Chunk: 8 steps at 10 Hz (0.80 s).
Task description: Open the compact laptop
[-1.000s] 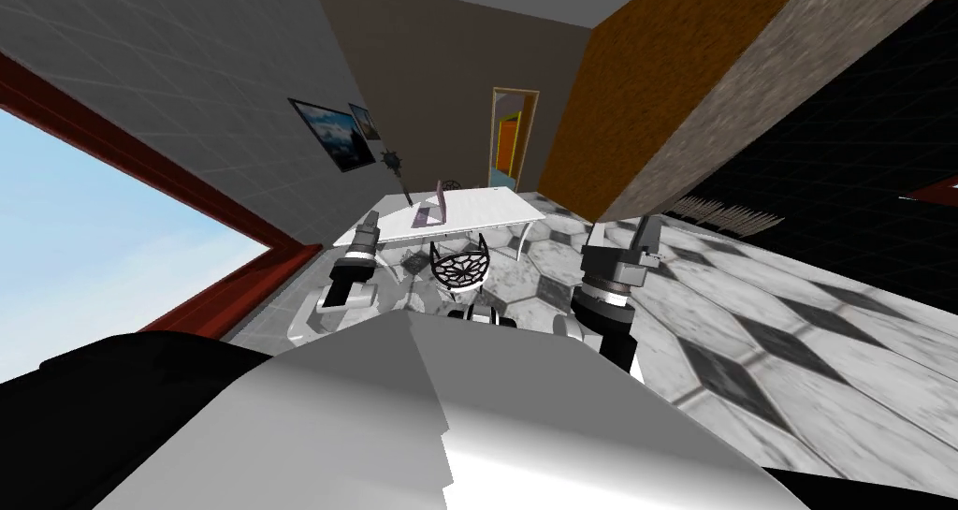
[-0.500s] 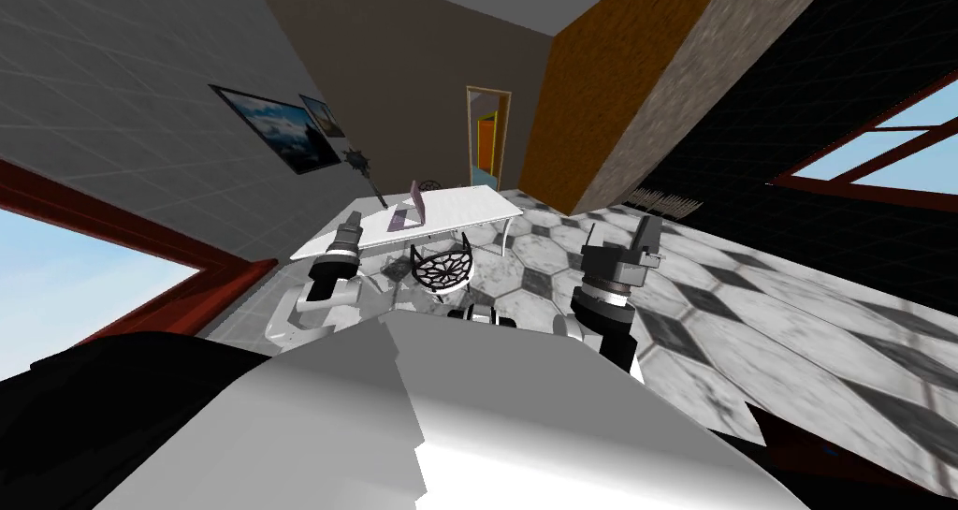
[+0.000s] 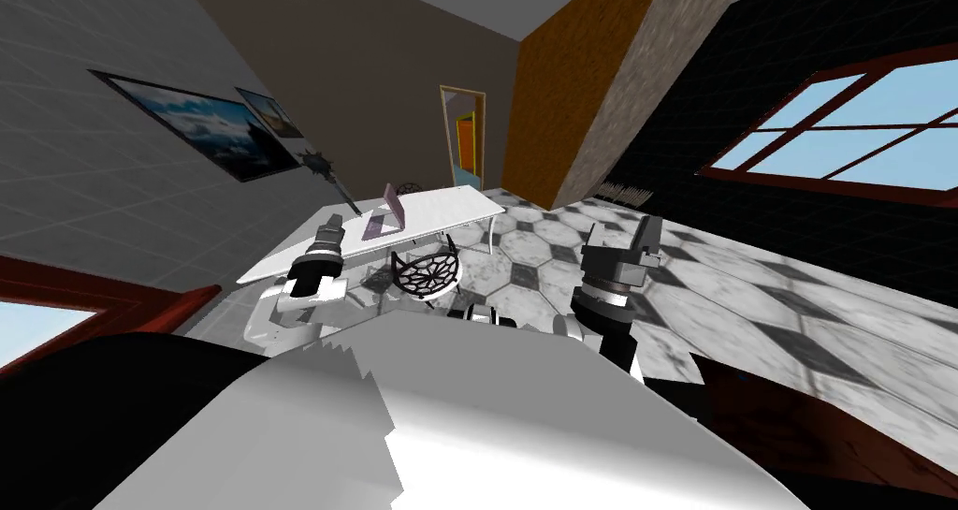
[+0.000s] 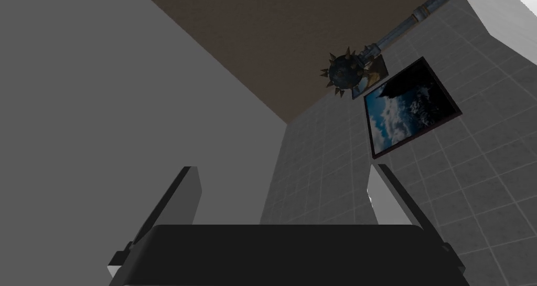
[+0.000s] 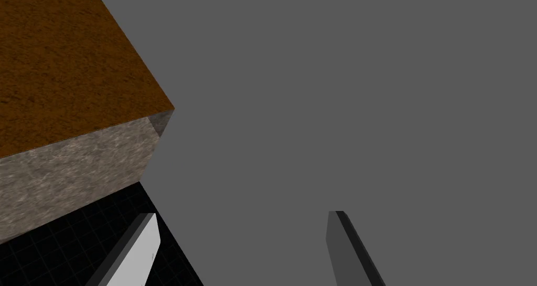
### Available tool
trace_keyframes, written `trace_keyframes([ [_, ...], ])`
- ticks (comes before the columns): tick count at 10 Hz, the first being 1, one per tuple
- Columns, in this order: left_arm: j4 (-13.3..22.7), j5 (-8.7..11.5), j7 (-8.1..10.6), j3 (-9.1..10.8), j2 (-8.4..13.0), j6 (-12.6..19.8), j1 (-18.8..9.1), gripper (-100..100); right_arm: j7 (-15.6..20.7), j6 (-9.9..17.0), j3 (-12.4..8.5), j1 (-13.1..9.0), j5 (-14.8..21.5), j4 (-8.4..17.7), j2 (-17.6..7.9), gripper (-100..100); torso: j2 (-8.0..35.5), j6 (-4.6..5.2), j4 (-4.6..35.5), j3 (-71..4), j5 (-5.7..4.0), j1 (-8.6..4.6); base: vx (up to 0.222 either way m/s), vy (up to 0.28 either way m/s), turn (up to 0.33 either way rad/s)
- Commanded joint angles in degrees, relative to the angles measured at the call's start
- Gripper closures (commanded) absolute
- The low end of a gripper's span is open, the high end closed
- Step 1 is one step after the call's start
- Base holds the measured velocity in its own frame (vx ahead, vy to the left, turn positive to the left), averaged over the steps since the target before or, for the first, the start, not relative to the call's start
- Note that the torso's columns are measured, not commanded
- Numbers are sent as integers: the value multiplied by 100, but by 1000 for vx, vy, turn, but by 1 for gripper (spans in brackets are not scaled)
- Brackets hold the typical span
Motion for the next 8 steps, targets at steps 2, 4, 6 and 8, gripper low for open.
trace_keyframes([
  [2,422,48,98,411,211,547,-202,-100,0,0,-1,0,0,0,-1,0,2,-1,0,1,3,9,19,28,-368],
  [4,639,127,202,587,330,792,-272,-100,0,0,-1,0,0,0,-1,0,5,0,1,3,2,5,3,80,-386],
  [6,745,173,260,662,387,904,-304,-100,0,0,-2,1,0,0,-2,0,9,-3,3,6,4,9,-6,107,-198],
  [8,951,274,385,792,504,1112,-363,-100,0,0,-2,1,0,0,-1,0,3,2,0,1,-5,-20,-19,75,-303],
])
